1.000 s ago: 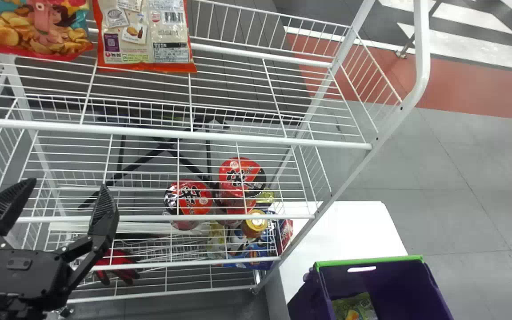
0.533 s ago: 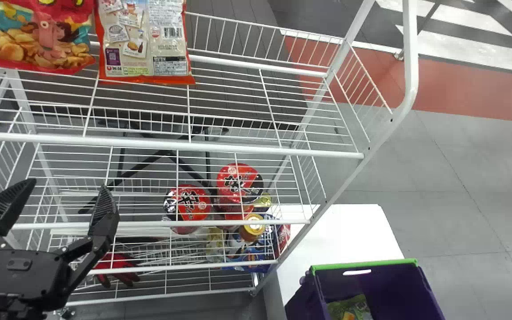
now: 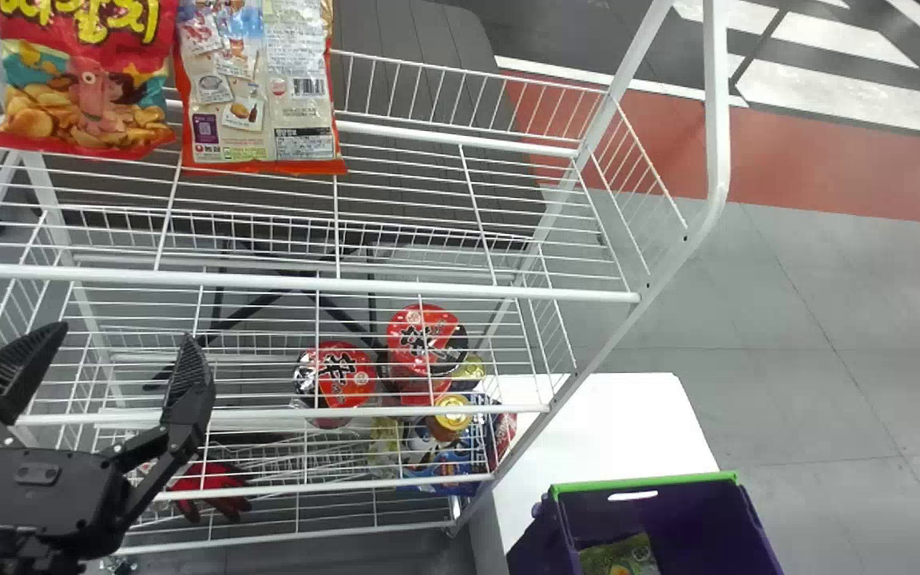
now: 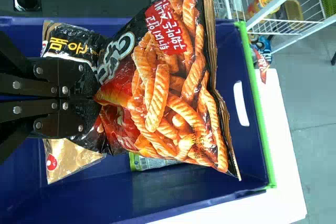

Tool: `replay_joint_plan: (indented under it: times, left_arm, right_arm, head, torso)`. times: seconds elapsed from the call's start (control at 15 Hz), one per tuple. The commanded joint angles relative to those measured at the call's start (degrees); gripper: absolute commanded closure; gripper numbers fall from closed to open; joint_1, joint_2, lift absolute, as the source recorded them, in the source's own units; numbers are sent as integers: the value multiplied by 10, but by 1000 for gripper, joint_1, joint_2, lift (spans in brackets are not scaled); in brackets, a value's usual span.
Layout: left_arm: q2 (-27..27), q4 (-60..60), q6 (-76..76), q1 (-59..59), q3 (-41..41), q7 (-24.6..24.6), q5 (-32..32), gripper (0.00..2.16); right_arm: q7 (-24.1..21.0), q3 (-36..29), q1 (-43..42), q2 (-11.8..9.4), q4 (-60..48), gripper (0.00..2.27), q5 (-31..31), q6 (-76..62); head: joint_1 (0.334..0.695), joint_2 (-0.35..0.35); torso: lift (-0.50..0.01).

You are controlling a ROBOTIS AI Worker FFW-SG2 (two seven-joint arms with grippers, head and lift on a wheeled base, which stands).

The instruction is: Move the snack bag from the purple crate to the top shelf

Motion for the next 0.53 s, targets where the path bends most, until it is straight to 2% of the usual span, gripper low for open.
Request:
replay_joint_plan:
  times: [0.0, 0.47]
  left_arm:
    - [0, -2, 0, 0, -1, 2, -2, 113]
    - [1, -9, -2, 9, -4, 7, -13, 113]
  right_arm:
    - [2, -2, -1, 2, -14, 1656, -1, 10]
    - [10, -4, -2, 2, -52, 1656, -6, 29]
  head:
    - [695, -350]
    - [695, -350]
  torso:
    - [-107]
    - [-79]
